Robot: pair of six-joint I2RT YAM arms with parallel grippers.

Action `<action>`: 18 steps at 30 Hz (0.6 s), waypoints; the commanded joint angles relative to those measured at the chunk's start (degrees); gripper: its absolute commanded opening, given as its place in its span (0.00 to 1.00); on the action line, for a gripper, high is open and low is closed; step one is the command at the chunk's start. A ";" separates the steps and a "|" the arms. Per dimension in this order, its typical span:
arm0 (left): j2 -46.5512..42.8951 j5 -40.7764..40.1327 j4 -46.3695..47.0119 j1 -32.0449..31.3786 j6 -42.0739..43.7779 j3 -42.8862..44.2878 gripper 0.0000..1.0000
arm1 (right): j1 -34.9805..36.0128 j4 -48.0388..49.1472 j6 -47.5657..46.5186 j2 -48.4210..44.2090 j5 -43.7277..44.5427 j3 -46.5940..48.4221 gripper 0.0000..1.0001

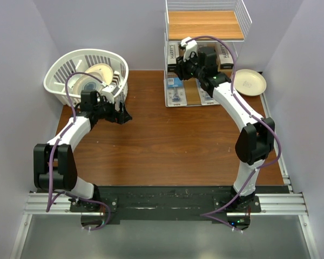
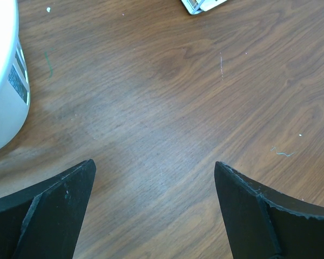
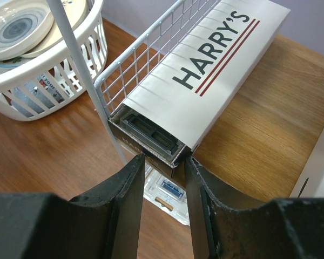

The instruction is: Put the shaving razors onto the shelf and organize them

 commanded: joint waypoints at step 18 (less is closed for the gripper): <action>0.53 0.75 1.63 -0.50 -1.24 4.89 1.00 | -0.01 0.02 -5.27 -21.14 7.28 -14.99 0.99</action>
